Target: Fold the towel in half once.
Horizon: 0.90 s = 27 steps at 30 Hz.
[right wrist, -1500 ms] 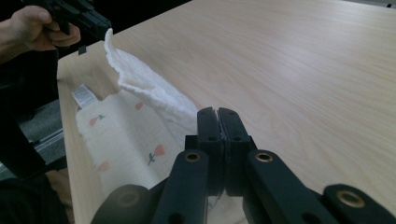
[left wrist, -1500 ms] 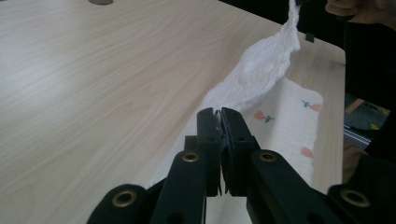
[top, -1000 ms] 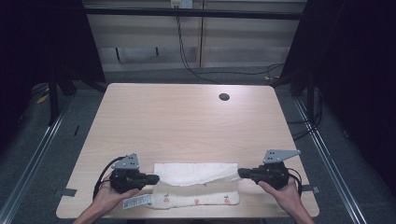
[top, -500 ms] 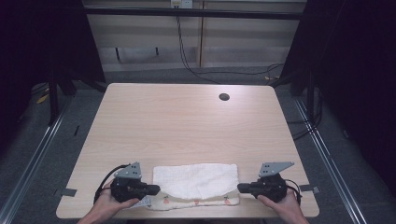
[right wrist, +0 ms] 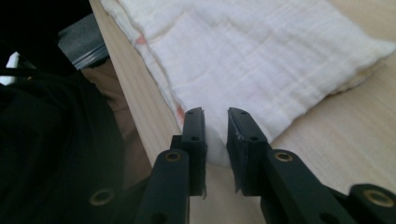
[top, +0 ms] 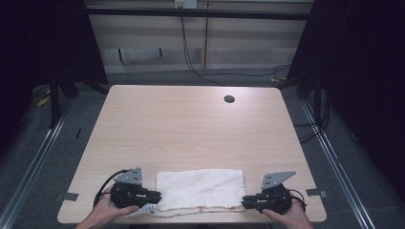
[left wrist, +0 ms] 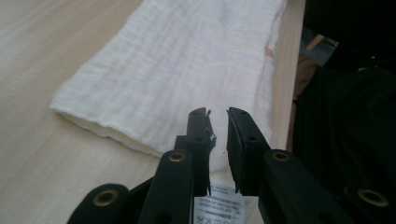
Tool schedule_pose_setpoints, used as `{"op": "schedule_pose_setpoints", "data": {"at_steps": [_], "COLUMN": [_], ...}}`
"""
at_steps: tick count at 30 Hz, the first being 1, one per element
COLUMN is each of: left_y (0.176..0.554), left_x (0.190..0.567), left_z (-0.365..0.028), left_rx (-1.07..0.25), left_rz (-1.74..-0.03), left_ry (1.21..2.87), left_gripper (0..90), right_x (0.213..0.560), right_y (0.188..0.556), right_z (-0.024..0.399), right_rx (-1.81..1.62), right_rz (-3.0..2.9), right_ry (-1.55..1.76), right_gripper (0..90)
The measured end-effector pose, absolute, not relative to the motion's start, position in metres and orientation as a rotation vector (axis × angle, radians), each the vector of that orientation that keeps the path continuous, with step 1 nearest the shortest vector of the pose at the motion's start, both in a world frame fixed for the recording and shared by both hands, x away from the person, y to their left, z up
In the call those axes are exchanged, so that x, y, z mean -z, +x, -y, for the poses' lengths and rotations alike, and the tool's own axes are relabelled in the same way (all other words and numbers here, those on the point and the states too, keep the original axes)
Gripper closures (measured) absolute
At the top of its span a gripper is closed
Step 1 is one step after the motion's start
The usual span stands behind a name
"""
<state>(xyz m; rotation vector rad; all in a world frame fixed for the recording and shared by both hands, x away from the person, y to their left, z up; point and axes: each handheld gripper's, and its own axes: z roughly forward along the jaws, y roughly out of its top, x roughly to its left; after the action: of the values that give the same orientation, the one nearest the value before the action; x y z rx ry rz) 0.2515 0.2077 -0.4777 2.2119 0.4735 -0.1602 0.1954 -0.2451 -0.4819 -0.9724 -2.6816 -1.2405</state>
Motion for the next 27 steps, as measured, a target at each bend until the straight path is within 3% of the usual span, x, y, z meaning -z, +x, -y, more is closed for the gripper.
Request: {"op": "schedule_pose_setpoints", "data": {"at_steps": [9,13,24,26,27], "left_y": [0.271,0.271,0.273,0.273,0.273], "left_x": [0.488,0.493,0.495,0.495,0.495], "left_z": [-0.203,-0.201,-0.197,-0.197,-0.196], "left_rx": [0.075,0.078,0.05,0.043,0.024], "left_rz": [-0.594,-0.594,-0.596,-0.6,-0.592], "left_ry": [2.26,2.268,2.285,2.283,2.299], "left_gripper": [66.8,66.0,68.5,72.9,75.1], "right_x": [0.471,0.463,0.486,0.49,0.492], "right_y": [0.206,0.205,0.232,0.235,0.236], "right_z": [0.249,0.255,0.233,0.229,0.227], "right_rx": [1.35,1.396,1.199,1.169,1.15], "right_rz": [2.66,2.659,2.837,2.857,2.878], "right_ry": [-1.048,-1.074,-1.14,-1.151,-1.128], "right_gripper": [59.7,57.4,50.4,53.0,58.5]}}
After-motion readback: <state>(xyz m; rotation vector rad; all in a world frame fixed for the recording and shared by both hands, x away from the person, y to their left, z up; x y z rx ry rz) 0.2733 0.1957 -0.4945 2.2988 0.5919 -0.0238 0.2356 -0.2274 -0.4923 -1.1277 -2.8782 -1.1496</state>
